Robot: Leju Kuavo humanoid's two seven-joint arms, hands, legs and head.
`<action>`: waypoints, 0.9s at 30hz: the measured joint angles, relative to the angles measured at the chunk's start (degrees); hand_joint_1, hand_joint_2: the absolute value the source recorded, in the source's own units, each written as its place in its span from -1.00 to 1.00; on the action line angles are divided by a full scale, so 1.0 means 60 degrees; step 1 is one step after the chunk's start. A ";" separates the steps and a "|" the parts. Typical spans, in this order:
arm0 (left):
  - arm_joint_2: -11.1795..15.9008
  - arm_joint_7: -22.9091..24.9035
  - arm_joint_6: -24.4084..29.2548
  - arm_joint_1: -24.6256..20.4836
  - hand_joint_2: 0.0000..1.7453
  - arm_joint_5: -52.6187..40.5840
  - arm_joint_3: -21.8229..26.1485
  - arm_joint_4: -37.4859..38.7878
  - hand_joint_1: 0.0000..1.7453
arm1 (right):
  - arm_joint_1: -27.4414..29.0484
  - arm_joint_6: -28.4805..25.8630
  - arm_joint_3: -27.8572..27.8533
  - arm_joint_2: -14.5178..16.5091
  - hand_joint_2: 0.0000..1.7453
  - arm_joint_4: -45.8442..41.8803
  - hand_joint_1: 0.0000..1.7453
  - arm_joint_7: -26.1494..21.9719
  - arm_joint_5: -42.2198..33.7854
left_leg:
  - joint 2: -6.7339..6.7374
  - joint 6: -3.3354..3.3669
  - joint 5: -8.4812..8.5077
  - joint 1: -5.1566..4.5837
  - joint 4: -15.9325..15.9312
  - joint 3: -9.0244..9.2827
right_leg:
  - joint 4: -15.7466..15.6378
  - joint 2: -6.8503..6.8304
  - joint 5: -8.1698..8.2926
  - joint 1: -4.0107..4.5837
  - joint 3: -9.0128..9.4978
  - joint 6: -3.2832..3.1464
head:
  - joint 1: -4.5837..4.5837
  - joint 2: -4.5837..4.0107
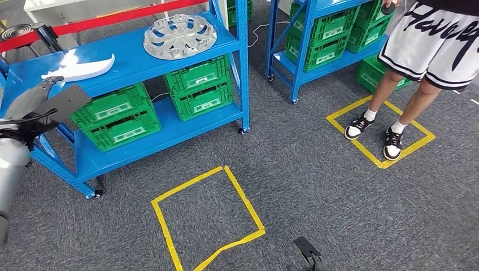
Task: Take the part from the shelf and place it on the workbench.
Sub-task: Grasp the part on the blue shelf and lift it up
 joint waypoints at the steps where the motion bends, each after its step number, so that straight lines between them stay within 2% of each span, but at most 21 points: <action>1: 0.0013 -0.0002 0.0000 0.0000 -1.00 0.0003 -0.0006 0.0010 -1.00 | 0.0007 0.0000 -0.0002 0.0013 1.00 0.0005 -1.00 -0.0001 -0.0001 | -0.0008 0.0107 0.0702 -0.0057 -0.0640 0.0057 | -0.0011 0.0020 -0.0130 -0.0002 0.0154 0.0021 | -0.0002 0.0000; 2: 0.0027 -0.0004 -0.0001 -0.0003 -1.00 0.0005 -0.0009 0.0032 -1.00 | 0.0006 -0.0001 -0.0004 0.0033 1.00 0.0014 -1.00 -0.0002 -0.0002 | -0.0034 0.0197 0.1298 -0.0119 -0.1146 0.0135 | -0.0042 0.0054 -0.0247 -0.0003 0.0287 0.0065 | -0.0010 0.0000; 3: 0.0047 0.0000 -0.0006 -0.0005 -1.00 0.0006 -0.0013 0.0049 -1.00 | 0.0000 -0.0016 -0.0006 0.0048 1.00 0.0022 -1.00 0.0000 -0.0003 | -0.0055 0.0264 0.1754 -0.0179 -0.1504 0.0219 | -0.0105 0.0077 -0.0350 -0.0007 0.0400 0.0119 | -0.0026 0.0000; 4: 0.0050 0.0000 -0.0011 -0.0013 -1.00 0.0007 -0.0016 0.0051 -1.00 | -0.0001 -0.0030 -0.0008 0.0063 1.00 0.0030 -1.00 -0.0001 -0.0004 | -0.0077 0.0310 0.1966 -0.0218 -0.1708 0.0301 | -0.0133 0.0095 -0.0375 -0.0012 0.0496 0.0178 | -0.0036 0.0000; 6: 0.0049 -0.0002 -0.0018 -0.0058 -1.00 0.0008 -0.0024 0.0002 -1.00 | -0.0020 -0.0057 -0.0011 0.0058 1.00 0.0033 -1.00 -0.0005 -0.0003 | -0.0088 0.0372 0.1817 -0.0209 -0.1862 0.0574 | -0.0081 0.0082 -0.0282 -0.0003 0.0623 0.0287 | -0.0053 0.0000; 8: 0.0045 -0.0009 -0.0010 -0.0145 -1.00 0.0016 -0.0036 -0.0041 -1.00 | -0.0051 -0.0021 -0.0011 0.0048 1.00 0.0031 -1.00 -0.0016 0.0008 | -0.0087 0.0452 0.1684 -0.0159 -0.2020 0.0905 | 0.0513 0.0016 -0.0102 0.0012 0.0385 0.0343 | -0.0035 0.0000; 10: 0.0048 -0.0016 -0.0006 -0.0183 -1.00 0.0024 -0.0061 -0.0039 -1.00 | -0.0086 0.0023 -0.0011 0.0028 1.00 0.0031 -1.00 -0.0018 0.0026 | -0.0086 0.0500 0.1510 -0.0145 -0.2075 0.1188 | 0.1511 -0.0037 -0.0249 0.0013 -0.0322 0.0362 | -0.0012 0.0000; 11: 0.0047 -0.0023 -0.0008 -0.0159 -1.00 0.0025 -0.0072 -0.0033 -1.00 | -0.0086 0.0031 -0.0011 0.0016 1.00 0.0031 -1.00 -0.0015 0.0035 | -0.0090 0.0516 0.1390 -0.0145 -0.2076 0.1320 | 0.1917 -0.0043 -0.0532 0.0013 -0.0735 0.0383 | -0.0002 0.0000; 12: 0.0047 -0.0028 -0.0010 -0.0115 -1.00 0.0026 -0.0080 -0.0027 -1.00 | -0.0071 0.0030 -0.0011 0.0004 1.00 0.0031 -1.00 -0.0011 0.0039 | -0.0098 0.0514 0.1256 -0.0144 -0.2073 0.1465 | 0.2142 -0.0045 -0.0846 0.0010 -0.1093 0.0419 | 0.0007 0.0000; 13: 0.0050 -0.0033 -0.0011 -0.0071 -1.00 0.0029 -0.0083 -0.0021 -1.00 | -0.0047 0.0029 -0.0011 -0.0005 1.00 0.0031 -1.00 -0.0007 0.0043 | -0.0107 0.0503 0.1116 -0.0140 -0.2066 0.1625 | 0.2138 -0.0048 -0.1076 0.0003 -0.1354 0.0464 | 0.0016 0.0000; 14: 0.0056 -0.0036 -0.0011 -0.0039 -1.00 0.0032 -0.0084 -0.0015 -1.00 | -0.0023 0.0030 -0.0011 -0.0011 1.00 0.0031 -1.00 -0.0005 0.0045 | -0.0115 0.0481 0.0968 -0.0133 -0.2053 0.1794 | 0.1911 -0.0053 -0.1094 -0.0013 -0.1513 0.0504 | 0.0020 0.0000; 15: 0.0061 -0.0036 -0.0011 -0.0025 -1.00 0.0035 -0.0085 -0.0005 -1.00 | -0.0002 0.0030 -0.0011 -0.0016 1.00 0.0031 -1.00 -0.0004 0.0046 | -0.0119 0.0444 0.0812 -0.0120 -0.2026 0.1961 | 0.1482 -0.0062 -0.0779 -0.0042 -0.1571 0.0541 | 0.0022 0.0000; 16: 0.0067 -0.0037 -0.0011 -0.0023 -1.00 0.0037 -0.0086 0.0016 -1.00 | 0.0021 0.0031 -0.0011 -0.0015 1.00 0.0037 -1.00 -0.0004 0.0050 | -0.0123 0.0393 0.0643 -0.0116 -0.1978 0.2092 | 0.0928 -0.0086 -0.0122 -0.0077 -0.1595 0.0572 | 0.0026 0.0000; 17: 0.0067 -0.0037 -0.0016 -0.0022 -1.00 0.0042 -0.0091 0.0040 -1.00 | 0.0032 0.0031 -0.0011 -0.0013 1.00 0.0047 -1.00 -0.0005 0.0057 | -0.0138 0.0338 0.0468 -0.0119 -0.1905 0.2216 | 0.0480 -0.0139 0.0486 -0.0100 -0.1588 0.0551 | 0.0026 0.0000; 18: 0.0072 -0.0037 -0.0021 -0.0019 -1.00 0.0053 -0.0101 0.0059 -1.00 | 0.0040 0.0030 -0.0011 -0.0011 1.00 0.0057 -1.00 -0.0008 0.0069 | -0.0151 0.0273 0.0282 -0.0131 -0.1840 0.2300 | 0.0179 -0.0183 0.0978 -0.0104 -0.1549 0.0508 | 0.0025 0.0000; 19: 0.0080 -0.0038 -0.0026 -0.0020 -1.00 0.0069 -0.0118 0.0068 -1.00 | 0.0047 0.0033 -0.0011 -0.0008 1.00 0.0067 -1.00 -0.0010 0.0082 | -0.0164 0.0210 0.0148 -0.0137 -0.1762 0.2389 | 0.0048 -0.0214 0.1244 -0.0100 -0.1504 0.0431 | 0.0018 0.0000; 20: 0.0092 -0.0040 -0.0029 -0.0036 -1.00 0.0093 -0.0137 0.0062 -1.00 | 0.0037 0.0036 -0.0011 -0.0008 1.00 0.0071 -1.00 -0.0013 0.0093 | -0.0174 0.0159 0.0065 -0.0134 -0.1679 0.2464 | 0.0081 -0.0231 0.1191 -0.0080 -0.1429 0.0329 | 0.0008 0.0000; 22: 0.0132 -0.0047 -0.0025 -0.0113 -1.00 0.0143 -0.0170 0.0031 -1.00 | 0.0003 0.0042 -0.0011 -0.0010 1.00 0.0069 -1.00 -0.0020 0.0104 | -0.0148 0.0061 0.0100 -0.0087 -0.1332 0.2404 | 0.0100 -0.0201 0.1079 -0.0066 -0.1240 0.0172 | -0.0010 0.0000; 23: 0.0148 -0.0055 -0.0024 -0.0158 -1.00 0.0167 -0.0183 0.0023 -1.00 | -0.0028 0.0042 -0.0011 -0.0015 1.00 0.0068 -1.00 -0.0029 0.0107 | -0.0124 0.0012 0.0143 -0.0067 -0.0970 0.2192 | 0.0102 -0.0198 0.1004 -0.0061 -0.1145 0.0109 | -0.0015 0.0000; 25: 0.0182 -0.0066 -0.0023 -0.0183 -1.00 0.0194 -0.0218 0.0026 -1.00 | -0.0067 0.0040 -0.0012 -0.0026 1.00 0.0067 -1.00 -0.0046 0.0112 | -0.0078 -0.0085 -0.0008 -0.0030 0.0076 0.1475 | 0.0091 -0.0179 0.0828 -0.0057 -0.0944 0.0028 | -0.0035 0.0000; 27: 0.0225 -0.0066 -0.0025 -0.0136 -1.00 0.0199 -0.0242 0.0042 -1.00 | -0.0067 0.0040 -0.0014 -0.0035 1.00 0.0067 -1.00 -0.0054 0.0113 | -0.0063 -0.0125 -0.0455 -0.0009 0.0921 0.0669 | 0.0083 -0.0148 0.0636 -0.0046 -0.0740 0.0000 | -0.0039 0.0000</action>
